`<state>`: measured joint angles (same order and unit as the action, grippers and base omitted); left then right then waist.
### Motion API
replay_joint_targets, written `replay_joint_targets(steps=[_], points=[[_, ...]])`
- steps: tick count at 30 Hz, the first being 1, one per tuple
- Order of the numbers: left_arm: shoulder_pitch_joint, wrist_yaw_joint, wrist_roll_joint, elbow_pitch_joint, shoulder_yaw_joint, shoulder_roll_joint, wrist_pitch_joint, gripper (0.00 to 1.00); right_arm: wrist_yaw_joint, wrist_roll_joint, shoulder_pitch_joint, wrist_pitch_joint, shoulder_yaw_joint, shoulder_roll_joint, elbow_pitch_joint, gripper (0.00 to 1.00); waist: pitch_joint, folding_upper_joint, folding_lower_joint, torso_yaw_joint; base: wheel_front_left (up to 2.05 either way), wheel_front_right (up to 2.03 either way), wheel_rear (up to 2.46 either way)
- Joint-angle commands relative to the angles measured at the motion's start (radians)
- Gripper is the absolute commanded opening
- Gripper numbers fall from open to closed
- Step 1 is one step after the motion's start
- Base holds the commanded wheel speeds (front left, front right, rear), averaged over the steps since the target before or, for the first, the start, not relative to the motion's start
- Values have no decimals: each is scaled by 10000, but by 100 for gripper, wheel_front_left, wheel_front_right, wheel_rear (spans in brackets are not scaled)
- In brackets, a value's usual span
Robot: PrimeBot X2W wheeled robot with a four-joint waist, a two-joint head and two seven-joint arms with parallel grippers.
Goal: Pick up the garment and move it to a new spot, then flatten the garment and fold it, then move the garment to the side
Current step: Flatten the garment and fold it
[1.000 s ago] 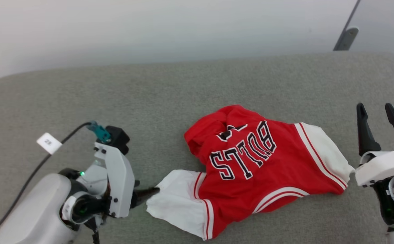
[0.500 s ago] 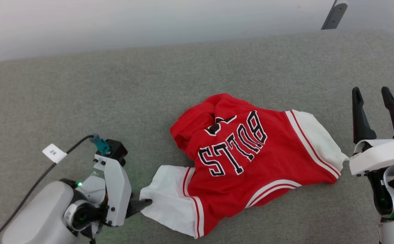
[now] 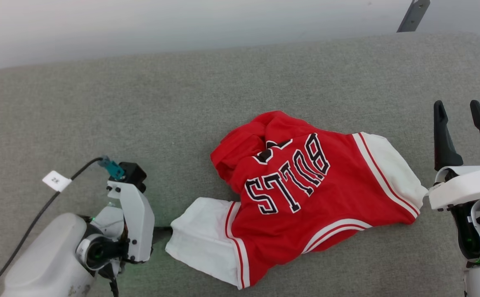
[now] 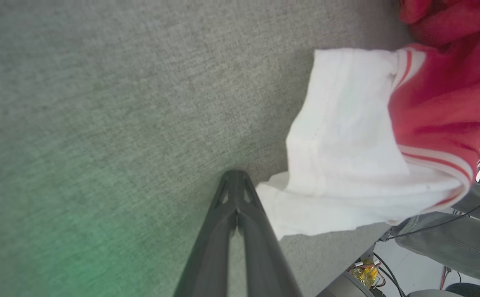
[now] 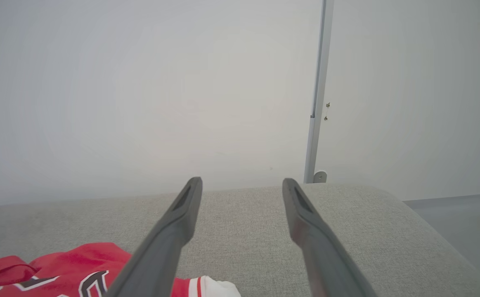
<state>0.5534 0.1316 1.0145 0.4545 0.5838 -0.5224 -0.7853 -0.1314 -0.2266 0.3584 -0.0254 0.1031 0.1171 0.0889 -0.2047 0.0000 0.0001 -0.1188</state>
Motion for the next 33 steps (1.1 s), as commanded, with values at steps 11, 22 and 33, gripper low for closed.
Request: replay_joint_targets(steps=[11, 22, 33], points=[[443, -29, 258, 199, -103, -663, 194, 0, 15, -34, -194, -40, 88, 163, 41, 100, 377, 0, -1, 321, 0, 0, 0], [686, -26, 315, -728, 416, -614, -114, 100, 15, 121, -91, -221, 61, 246, -180, 100, 449, 0, -1, 408, 0, 0, 0], [1196, -77, -111, -717, 882, -341, -351, 100, 15, 287, 128, -462, 6, -44, -410, 100, -56, 0, -1, -118, 0, 0, 0]])
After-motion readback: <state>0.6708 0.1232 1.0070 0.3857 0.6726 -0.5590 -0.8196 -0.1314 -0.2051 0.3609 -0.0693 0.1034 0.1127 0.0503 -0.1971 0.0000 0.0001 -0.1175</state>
